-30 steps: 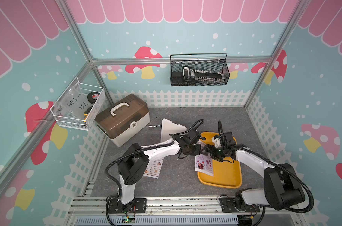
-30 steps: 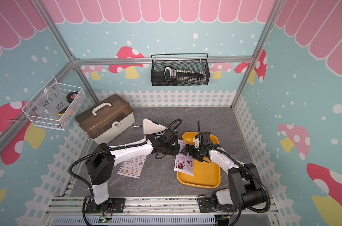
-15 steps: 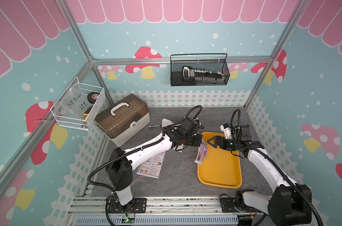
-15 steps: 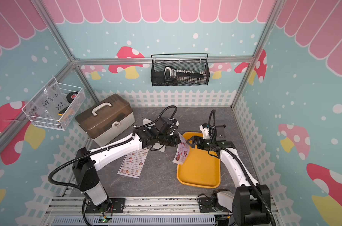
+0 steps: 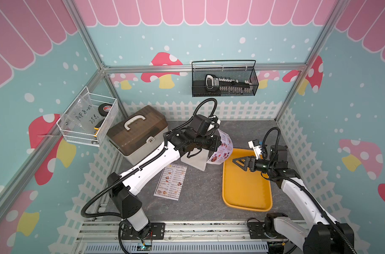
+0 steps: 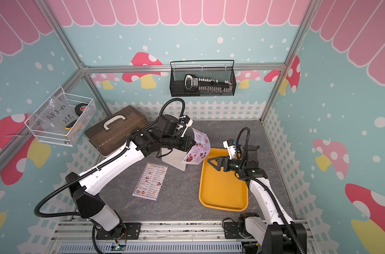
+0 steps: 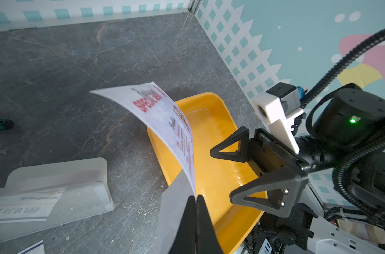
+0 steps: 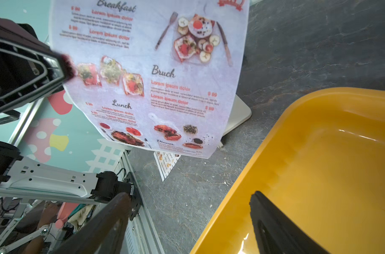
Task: Replace the menus in the menu holders
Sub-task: Pick up the menu from the storage box.
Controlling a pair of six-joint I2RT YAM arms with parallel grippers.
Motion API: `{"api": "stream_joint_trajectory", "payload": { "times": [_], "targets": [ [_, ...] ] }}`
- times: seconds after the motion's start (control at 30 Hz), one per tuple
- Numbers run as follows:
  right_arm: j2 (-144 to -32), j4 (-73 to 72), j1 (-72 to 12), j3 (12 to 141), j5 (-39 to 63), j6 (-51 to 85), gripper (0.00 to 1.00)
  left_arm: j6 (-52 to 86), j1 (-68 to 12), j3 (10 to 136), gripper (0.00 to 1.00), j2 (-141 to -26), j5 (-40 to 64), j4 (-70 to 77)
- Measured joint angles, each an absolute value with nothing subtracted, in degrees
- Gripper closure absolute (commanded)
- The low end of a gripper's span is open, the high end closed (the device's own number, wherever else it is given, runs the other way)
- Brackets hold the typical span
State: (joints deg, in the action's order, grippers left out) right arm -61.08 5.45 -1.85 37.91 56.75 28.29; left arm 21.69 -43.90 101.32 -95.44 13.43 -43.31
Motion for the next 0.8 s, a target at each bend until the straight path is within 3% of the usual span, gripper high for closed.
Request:
{"api": "stream_joint_trajectory", "payload": {
  "times": [0.4, 0.8],
  "targets": [
    [-70.63, -20.62, -2.07, 38.28, 64.4, 37.85, 0.23, 19.62, -41.56, 104.16, 1.0, -92.2, 14.33, -46.22],
    [-80.71, -33.43, -6.44, 45.67, 66.65, 43.77, 0.2, 19.05, -40.8, 104.42, 1.0, -91.13, 15.2, -47.48]
  ]
}}
